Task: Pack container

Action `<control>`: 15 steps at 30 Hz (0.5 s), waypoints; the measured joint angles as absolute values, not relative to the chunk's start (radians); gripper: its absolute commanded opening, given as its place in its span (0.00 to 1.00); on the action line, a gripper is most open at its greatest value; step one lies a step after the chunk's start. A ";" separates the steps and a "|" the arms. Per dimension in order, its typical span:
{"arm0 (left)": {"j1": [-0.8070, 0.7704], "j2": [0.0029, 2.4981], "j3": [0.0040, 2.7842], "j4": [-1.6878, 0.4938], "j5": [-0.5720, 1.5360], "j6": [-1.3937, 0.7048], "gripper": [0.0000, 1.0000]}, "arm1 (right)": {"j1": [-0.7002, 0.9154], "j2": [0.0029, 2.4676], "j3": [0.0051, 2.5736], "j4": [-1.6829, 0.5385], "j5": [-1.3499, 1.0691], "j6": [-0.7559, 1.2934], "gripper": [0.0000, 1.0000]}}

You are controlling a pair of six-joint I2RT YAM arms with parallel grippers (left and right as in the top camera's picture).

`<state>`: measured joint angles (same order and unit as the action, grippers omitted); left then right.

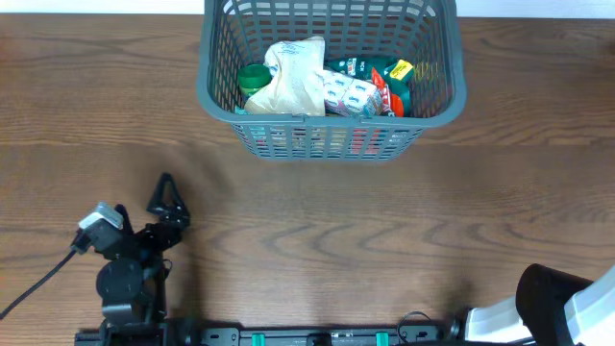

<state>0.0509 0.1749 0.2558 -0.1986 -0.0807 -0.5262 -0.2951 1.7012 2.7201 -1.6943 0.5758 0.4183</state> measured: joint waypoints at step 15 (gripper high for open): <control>0.051 0.115 0.177 -0.198 0.007 -0.385 0.99 | -0.295 1.701 2.720 -1.694 0.576 0.418 0.99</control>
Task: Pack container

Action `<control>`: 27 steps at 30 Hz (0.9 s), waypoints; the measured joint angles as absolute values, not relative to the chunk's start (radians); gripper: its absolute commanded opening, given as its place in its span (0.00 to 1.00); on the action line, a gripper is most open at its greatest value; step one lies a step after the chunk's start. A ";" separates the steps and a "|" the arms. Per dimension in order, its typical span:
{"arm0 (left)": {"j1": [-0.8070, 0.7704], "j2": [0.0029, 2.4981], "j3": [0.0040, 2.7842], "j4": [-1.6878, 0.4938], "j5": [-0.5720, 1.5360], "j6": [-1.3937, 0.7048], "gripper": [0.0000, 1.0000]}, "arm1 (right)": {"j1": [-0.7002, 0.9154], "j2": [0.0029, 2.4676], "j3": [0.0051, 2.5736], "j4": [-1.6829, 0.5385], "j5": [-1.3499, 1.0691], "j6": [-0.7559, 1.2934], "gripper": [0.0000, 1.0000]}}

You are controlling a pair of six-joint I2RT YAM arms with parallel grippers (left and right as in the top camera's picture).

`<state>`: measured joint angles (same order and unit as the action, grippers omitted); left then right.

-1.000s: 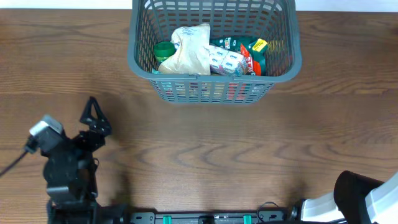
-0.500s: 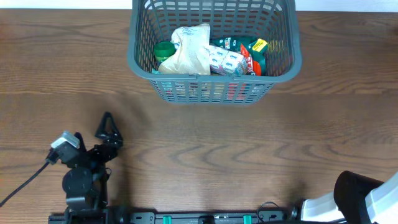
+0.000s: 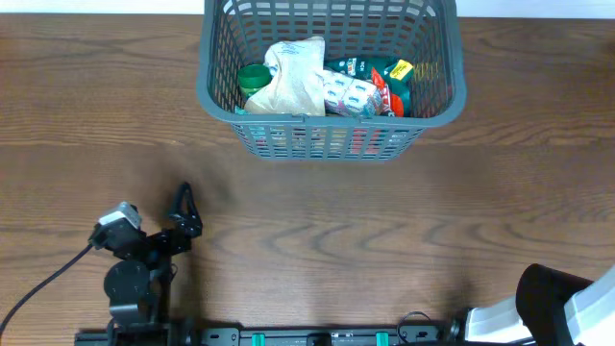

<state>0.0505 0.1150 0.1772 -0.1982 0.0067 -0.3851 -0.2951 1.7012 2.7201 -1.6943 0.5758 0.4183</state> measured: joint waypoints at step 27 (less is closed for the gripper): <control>0.051 0.012 0.094 -0.216 0.121 -0.107 0.99 | -0.295 1.701 2.720 -1.695 0.576 0.418 0.99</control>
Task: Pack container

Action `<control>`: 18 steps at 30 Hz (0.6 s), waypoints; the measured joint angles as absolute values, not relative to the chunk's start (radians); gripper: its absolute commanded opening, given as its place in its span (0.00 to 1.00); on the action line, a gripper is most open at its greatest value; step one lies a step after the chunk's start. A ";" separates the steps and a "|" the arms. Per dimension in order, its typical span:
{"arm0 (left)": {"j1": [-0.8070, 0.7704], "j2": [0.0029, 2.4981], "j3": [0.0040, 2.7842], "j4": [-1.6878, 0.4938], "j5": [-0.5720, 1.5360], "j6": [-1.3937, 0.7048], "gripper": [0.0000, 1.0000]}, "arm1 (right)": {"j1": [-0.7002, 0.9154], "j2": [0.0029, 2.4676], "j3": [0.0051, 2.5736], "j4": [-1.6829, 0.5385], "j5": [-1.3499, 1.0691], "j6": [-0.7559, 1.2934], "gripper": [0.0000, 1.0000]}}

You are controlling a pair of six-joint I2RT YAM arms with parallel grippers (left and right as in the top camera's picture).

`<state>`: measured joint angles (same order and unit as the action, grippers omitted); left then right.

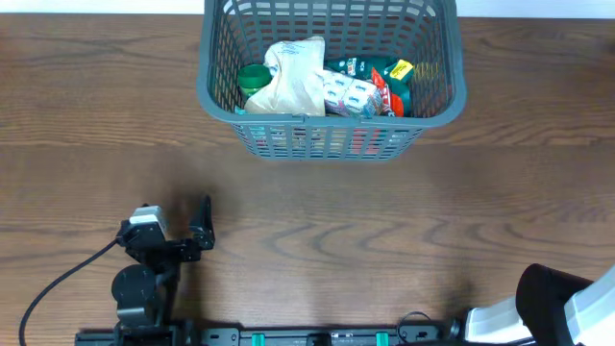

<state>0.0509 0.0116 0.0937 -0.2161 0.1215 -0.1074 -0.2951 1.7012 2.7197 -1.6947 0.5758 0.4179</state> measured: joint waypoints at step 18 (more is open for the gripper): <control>0.012 0.011 0.094 -0.216 0.125 0.167 0.99 | -0.295 1.701 2.720 -1.695 0.576 0.418 0.99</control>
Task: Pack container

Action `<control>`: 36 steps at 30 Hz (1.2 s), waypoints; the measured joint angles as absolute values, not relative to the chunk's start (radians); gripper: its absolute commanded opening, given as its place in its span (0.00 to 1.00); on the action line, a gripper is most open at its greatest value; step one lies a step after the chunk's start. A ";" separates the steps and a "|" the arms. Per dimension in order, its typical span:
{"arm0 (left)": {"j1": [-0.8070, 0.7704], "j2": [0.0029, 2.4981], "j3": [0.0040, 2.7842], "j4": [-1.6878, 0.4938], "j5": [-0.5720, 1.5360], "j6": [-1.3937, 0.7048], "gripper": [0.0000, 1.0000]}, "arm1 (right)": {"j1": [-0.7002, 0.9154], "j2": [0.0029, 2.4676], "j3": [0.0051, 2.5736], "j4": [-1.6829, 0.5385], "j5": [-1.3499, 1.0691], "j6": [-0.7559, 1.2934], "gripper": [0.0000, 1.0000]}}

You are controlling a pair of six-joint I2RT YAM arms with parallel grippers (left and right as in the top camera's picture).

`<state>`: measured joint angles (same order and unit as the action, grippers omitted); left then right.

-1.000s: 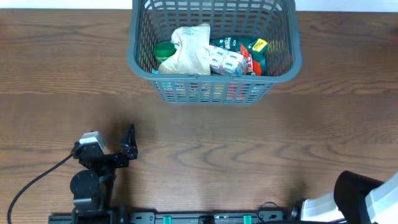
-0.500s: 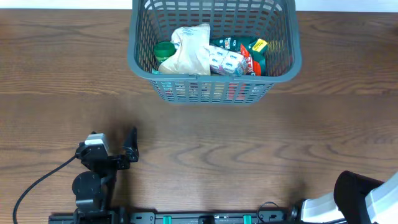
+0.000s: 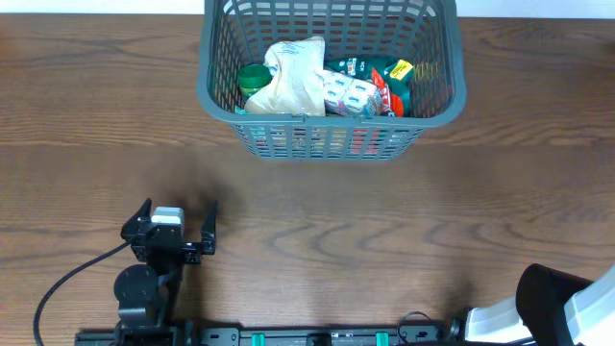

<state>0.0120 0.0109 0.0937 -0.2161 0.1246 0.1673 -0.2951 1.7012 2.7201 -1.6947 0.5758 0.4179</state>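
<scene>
The grey mesh basket stands at the far middle of the wooden table. Inside it lie a green-capped bottle, a crumpled cream bag, a white blister pack and a red and green packet. My left gripper sits low near the front left, far from the basket, with its white camera beside it. I see its fingers edge-on, so their gap is hidden, and nothing shows in them. Of the right arm only the body shows at the front right corner.
A black cable runs from the left arm toward the front left edge. The arms' base rail lies along the front edge. Bare wood lies between the basket and the arms.
The left wrist has turned and the gripper has shifted slightly right and nearer the front edge. The basket, its contents and the right arm have not moved.
The left gripper stood at the front left, pointing away from the front edge. At each later moment it was further right and closer to the front edge, folded in over its base. The basket's contents stayed the same throughout.
</scene>
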 measured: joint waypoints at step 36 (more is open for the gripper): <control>0.012 0.011 0.094 -0.217 0.049 0.078 0.99 | -0.295 1.701 2.720 -1.695 0.576 0.418 0.99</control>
<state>0.0120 0.0109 0.0937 -0.2169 0.0486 0.0776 -0.2951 1.7012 2.7201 -1.6947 0.5758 0.4179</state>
